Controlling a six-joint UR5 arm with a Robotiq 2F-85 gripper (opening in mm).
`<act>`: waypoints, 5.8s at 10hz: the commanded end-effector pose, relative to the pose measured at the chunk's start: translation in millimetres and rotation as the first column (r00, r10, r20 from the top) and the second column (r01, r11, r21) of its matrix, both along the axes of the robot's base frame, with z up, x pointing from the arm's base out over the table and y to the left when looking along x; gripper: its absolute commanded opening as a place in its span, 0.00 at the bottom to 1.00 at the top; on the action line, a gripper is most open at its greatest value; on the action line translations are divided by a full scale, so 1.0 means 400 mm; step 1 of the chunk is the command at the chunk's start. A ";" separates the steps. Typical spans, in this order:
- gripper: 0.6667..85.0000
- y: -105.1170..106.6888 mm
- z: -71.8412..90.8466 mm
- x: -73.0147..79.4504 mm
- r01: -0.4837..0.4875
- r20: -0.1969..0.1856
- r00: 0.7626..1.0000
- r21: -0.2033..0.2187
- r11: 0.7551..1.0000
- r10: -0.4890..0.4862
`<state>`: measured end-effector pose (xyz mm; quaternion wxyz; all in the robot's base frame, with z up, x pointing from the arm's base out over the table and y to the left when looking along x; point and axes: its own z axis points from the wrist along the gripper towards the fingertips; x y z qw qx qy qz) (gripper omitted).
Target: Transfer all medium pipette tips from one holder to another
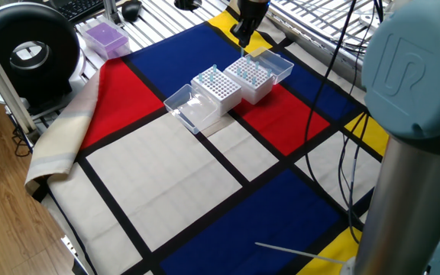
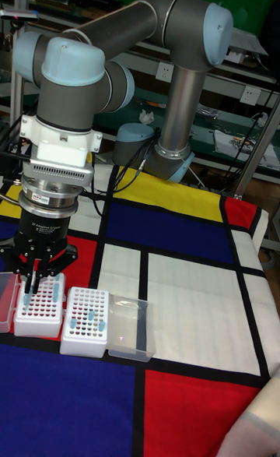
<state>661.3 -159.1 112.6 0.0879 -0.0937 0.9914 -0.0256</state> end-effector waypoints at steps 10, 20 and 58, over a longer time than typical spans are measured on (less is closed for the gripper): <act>0.13 0.019 -0.021 -0.027 -0.026 -0.048 0.998 0.055 0.998 0.029; 0.24 0.011 -0.027 -0.042 -0.082 -0.073 0.994 0.042 0.996 0.085; 0.28 0.224 -0.101 0.031 0.055 0.011 0.998 0.079 0.995 -0.056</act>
